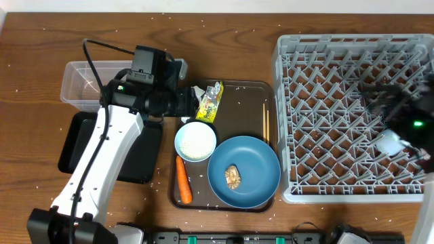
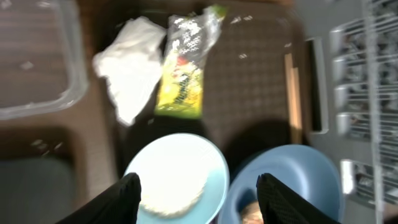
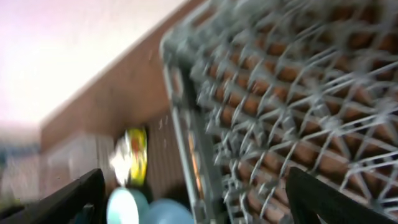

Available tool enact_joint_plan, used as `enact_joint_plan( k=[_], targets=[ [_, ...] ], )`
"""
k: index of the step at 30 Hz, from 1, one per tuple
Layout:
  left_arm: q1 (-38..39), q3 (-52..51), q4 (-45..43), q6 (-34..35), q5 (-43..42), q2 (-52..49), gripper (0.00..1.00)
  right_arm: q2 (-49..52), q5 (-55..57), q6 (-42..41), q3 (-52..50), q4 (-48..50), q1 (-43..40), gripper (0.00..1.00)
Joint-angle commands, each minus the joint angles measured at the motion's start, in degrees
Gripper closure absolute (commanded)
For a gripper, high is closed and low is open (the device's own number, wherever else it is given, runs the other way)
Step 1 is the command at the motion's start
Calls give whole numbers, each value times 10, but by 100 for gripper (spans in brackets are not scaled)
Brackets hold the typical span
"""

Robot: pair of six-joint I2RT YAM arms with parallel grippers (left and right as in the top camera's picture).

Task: Sort waste into correct bins and load items into the dishwasher rack
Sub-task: 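Grasp the yellow snack wrapper with the left gripper, then drop the yellow wrapper into the clear plastic bin with left gripper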

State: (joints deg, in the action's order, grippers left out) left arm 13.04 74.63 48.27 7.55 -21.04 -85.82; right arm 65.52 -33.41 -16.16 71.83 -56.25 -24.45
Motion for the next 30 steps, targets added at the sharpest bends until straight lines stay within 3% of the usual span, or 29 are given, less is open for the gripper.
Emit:
enact_joint_plan(
  k=[1,9,16,30],
  targets=[
    [17,6,25,10,82,7,39,7,64,34,5,-10,79,14],
    [73,-22,-113,13,133,-29,39,27,90,0,5,-5,144,12],
    [108,-22,-263,-19,164,-156,39,34,90,-14,5,-21,144,11],
    [109,-22,-393,-19,138,-296,39,35,97,-4,3,-57,144,11]
  ],
)
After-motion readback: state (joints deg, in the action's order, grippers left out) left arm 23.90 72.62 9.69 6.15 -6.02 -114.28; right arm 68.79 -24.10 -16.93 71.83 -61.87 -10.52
